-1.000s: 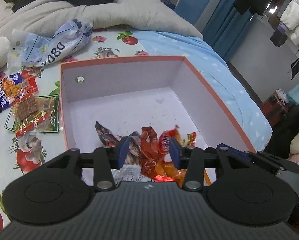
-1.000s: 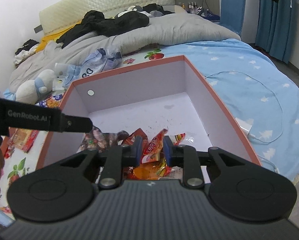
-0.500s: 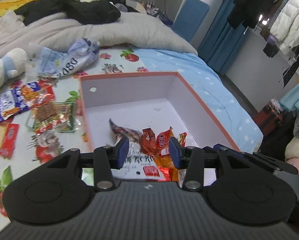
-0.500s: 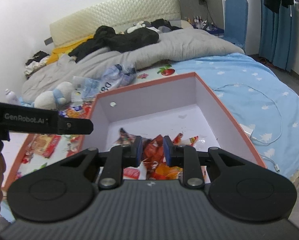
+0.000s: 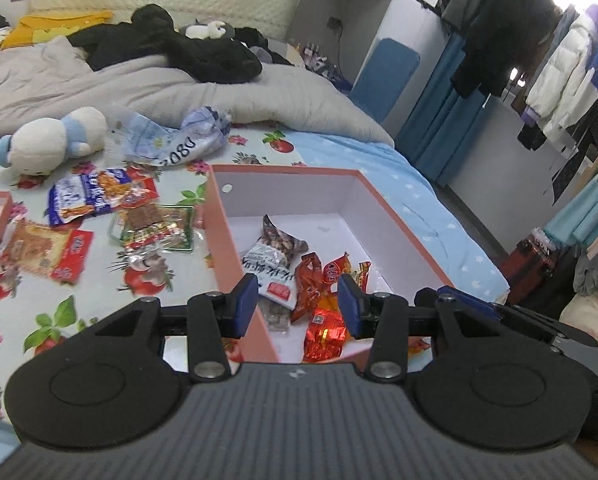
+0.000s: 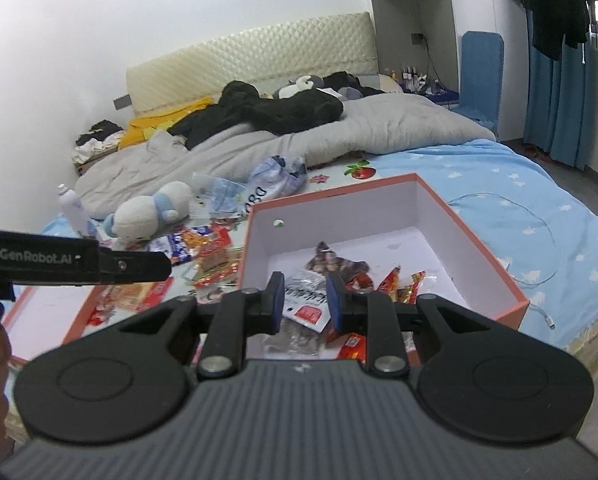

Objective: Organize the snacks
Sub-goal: 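Lift both tools out of the box, then lower both tools back toward the snack pile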

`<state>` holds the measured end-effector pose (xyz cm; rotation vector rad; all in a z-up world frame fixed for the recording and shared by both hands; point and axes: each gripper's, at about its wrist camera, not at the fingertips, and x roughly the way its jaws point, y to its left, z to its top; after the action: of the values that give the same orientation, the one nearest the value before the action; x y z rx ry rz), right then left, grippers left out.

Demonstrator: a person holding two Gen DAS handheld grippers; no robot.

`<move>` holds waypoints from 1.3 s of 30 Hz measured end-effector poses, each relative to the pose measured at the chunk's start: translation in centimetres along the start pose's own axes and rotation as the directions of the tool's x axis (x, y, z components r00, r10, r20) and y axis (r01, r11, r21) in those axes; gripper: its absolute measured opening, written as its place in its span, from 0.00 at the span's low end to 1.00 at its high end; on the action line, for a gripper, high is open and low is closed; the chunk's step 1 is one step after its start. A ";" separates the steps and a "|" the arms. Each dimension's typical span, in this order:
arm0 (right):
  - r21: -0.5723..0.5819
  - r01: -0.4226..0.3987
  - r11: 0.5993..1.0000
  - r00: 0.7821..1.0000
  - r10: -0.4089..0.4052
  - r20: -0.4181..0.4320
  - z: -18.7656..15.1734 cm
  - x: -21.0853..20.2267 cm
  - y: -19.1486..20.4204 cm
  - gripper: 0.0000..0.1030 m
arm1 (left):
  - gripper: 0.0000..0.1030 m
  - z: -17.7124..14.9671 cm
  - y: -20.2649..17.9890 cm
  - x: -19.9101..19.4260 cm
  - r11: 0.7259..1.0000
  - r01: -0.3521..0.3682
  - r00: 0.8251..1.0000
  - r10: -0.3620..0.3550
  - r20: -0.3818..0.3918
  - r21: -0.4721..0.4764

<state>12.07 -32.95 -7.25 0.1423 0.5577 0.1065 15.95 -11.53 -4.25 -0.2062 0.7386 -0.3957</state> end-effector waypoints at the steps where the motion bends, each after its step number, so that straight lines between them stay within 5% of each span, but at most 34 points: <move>1: -0.002 -0.004 1.000 1.000 0.004 0.005 -0.2 -0.4 0.4 0.25 | 0.48 -0.3 0.2 -0.7 1.000 -0.001 1.000 0.001 0.007 -0.003; 16: -0.052 -0.110 0.993 0.994 0.111 0.018 -3.9 -3.9 6.1 0.25 | 0.48 -6.6 4.1 -8.8 0.993 -0.091 0.994 0.095 0.051 -0.073; 29: -0.074 -0.166 0.983 0.986 0.163 -0.043 -7.7 -3.0 8.3 0.26 | 0.48 -9.2 6.9 -7.8 0.982 -0.147 0.989 0.148 -0.001 -0.121; 39: -0.160 -0.189 0.969 0.982 0.190 -0.006 -7.9 -0.8 10.4 0.26 | 0.48 -9.3 9.4 -6.1 0.975 -0.175 0.984 0.176 -0.005 -0.140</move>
<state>6.49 -21.95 -11.76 0.0395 0.5229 0.3357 8.02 -0.85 -10.21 -0.2715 0.7710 -0.1744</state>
